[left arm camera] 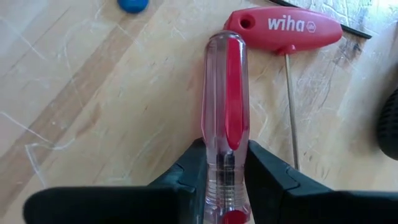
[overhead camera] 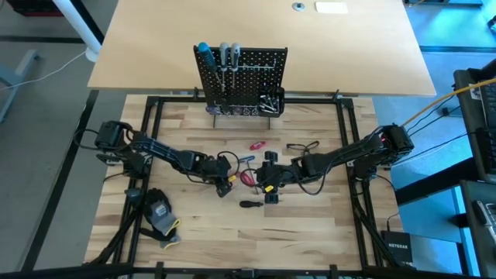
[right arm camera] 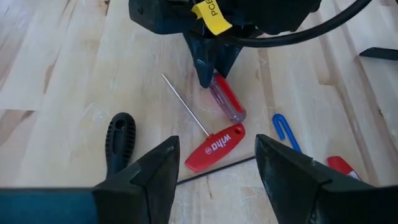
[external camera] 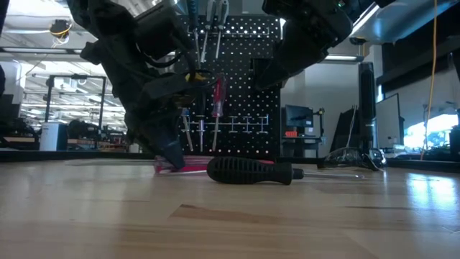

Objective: Hang tools onto peg board
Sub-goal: Hang the red screwdriver on the peg board

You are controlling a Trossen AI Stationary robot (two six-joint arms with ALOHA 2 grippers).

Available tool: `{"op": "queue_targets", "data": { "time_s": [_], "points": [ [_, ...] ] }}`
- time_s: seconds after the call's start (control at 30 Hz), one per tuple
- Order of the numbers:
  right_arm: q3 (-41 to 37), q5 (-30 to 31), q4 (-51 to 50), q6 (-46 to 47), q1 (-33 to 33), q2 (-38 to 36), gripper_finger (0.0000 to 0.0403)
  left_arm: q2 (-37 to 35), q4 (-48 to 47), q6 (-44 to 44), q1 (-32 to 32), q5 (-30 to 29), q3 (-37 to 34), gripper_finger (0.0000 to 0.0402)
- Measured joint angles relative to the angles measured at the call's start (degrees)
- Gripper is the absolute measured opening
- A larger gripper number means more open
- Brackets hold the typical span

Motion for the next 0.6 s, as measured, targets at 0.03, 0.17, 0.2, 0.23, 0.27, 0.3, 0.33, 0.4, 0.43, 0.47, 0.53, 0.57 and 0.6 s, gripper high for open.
{"op": "queue_targets", "data": {
  "time_s": [0.03,0.17,0.2,0.23,0.27,0.3,0.33,0.4,0.43,0.47,0.53,0.57,0.6],
  "points": [
    [0.0,0.0,-0.1,0.0,0.0,0.0,0.0211,-0.2,0.0,0.2,0.0,-0.1,0.0,0.0069],
    [0.0,0.0,-1.1,0.3,0.0,0.0,0.0211,-3.0,-2.1,0.9,-0.1,-1.5,-0.3,0.0068],
    [0.0,-0.1,-1.4,0.5,0.0,0.0,0.0211,-4.0,-2.1,1.1,-0.3,-2.0,-0.3,0.0068],
    [0.0,-0.2,-1.7,0.6,0.0,0.0,0.0211,-5.2,-2.0,1.5,-0.3,-2.4,-0.3,0.0068],
    [0.0,-0.6,-2.0,0.7,0.0,0.0,0.0211,-6.4,-2.0,1.8,-0.5,-2.7,-0.3,0.0068],
    [0.0,-0.9,-2.3,0.7,0.0,-0.1,0.0211,-7.7,-2.0,1.8,-0.7,-3.1,-0.3,0.0068],
    [0.0,-1.2,-2.8,0.7,0.0,-0.3,0.0211,-8.6,-1.8,2.0,-0.7,-3.5,-0.3,0.0070],
    [0.0,-1.3,-3.7,0.7,0.0,-0.9,0.0211,-10.8,-1.8,3.1,-1.1,-3.8,-0.3,0.0072],
    [0.0,-1.3,-4.7,0.6,0.0,-1.4,0.0211,-12.0,-1.6,3.5,-1.1,-4.3,-0.2,0.0072],
    [0.0,-1.0,-6.0,0.7,0.0,-1.9,0.0211,-13.2,-1.2,4.2,-1.3,-4.8,-0.2,0.0071],
    [0.0,0.5,-8.1,1.1,0.0,-3.4,0.0211,-15.6,-1.0,5.8,-1.6,-6.3,-0.2,0.0068],
    [0.0,1.3,-9.2,1.3,0.0,-4.2,0.0211,-16.5,-0.9,6.7,-1.9,-7.2,-0.2,0.0068],
    [0.0,1.7,-10.3,1.4,0.0,-5.2,0.0211,-17.5,-0.4,7.8,-2.2,-8.4,-0.2,0.0068]
  ]
}}
